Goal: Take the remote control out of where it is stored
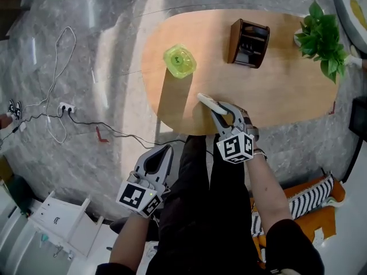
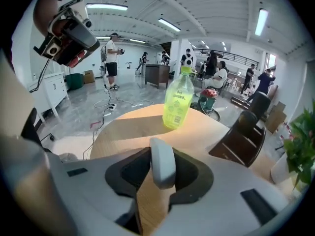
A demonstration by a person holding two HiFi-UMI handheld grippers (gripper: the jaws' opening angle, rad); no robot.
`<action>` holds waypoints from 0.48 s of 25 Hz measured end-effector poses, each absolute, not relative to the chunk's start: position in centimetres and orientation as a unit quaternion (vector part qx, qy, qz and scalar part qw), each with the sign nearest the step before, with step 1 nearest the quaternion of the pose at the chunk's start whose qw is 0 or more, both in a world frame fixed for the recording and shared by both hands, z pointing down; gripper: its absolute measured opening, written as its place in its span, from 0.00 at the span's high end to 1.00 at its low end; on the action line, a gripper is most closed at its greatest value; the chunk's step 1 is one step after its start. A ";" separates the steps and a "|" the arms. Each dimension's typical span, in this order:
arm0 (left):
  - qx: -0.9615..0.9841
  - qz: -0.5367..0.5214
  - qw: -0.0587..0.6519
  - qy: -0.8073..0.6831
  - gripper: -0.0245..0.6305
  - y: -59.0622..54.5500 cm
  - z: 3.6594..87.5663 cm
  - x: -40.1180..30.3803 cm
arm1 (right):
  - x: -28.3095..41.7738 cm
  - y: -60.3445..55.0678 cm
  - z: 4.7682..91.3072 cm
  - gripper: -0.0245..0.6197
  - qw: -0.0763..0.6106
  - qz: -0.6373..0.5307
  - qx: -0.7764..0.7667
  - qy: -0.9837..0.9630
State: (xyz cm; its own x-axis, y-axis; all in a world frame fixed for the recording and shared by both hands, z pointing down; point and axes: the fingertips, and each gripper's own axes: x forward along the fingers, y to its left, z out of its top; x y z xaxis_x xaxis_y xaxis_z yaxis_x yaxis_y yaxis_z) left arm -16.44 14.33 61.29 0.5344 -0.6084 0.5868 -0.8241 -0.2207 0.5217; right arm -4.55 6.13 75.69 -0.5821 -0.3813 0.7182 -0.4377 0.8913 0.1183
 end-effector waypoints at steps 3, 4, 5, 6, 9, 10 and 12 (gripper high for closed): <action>0.775 0.135 0.416 -0.456 0.95 14.2 61.6 -15.9 | -2.7 6.5 77.4 0.78 0.407 0.062 0.239 -0.880; 0.777 0.137 0.415 -0.453 0.95 14.2 61.7 -15.7 | -2.3 6.8 78.3 0.79 0.420 0.064 0.237 -0.874; 0.779 0.138 0.415 -0.449 0.95 14.1 61.8 -15.6 | -2.1 7.1 79.3 0.78 0.435 0.062 0.233 -0.867; 0.780 0.140 0.415 -0.446 0.95 14.1 61.9 -15.4 | -1.9 7.4 80.2 0.79 0.449 0.059 0.230 -0.862; 0.783 0.144 0.415 -0.440 0.95 14.0 62.0 -14.8 | -2.1 7.4 81.7 0.79 0.467 0.045 0.228 -0.853; 0.784 0.145 0.415 -0.438 0.95 14.0 62.0 -14.6 | -2.4 7.3 81.9 0.79 0.468 0.041 0.228 -0.853; 0.785 0.147 0.415 -0.436 0.95 14.1 62.1 -14.5 | -3.0 7.4 82.1 0.79 0.472 0.035 0.220 -0.853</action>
State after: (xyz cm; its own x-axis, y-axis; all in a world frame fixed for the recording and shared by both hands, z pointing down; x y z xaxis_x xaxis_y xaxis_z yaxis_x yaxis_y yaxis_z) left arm -14.50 14.10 62.05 0.5777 -0.5626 0.5914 -0.8057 -0.2769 0.5236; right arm -3.00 7.36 82.11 -0.4578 -0.3423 0.8205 -0.4083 0.9008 0.1480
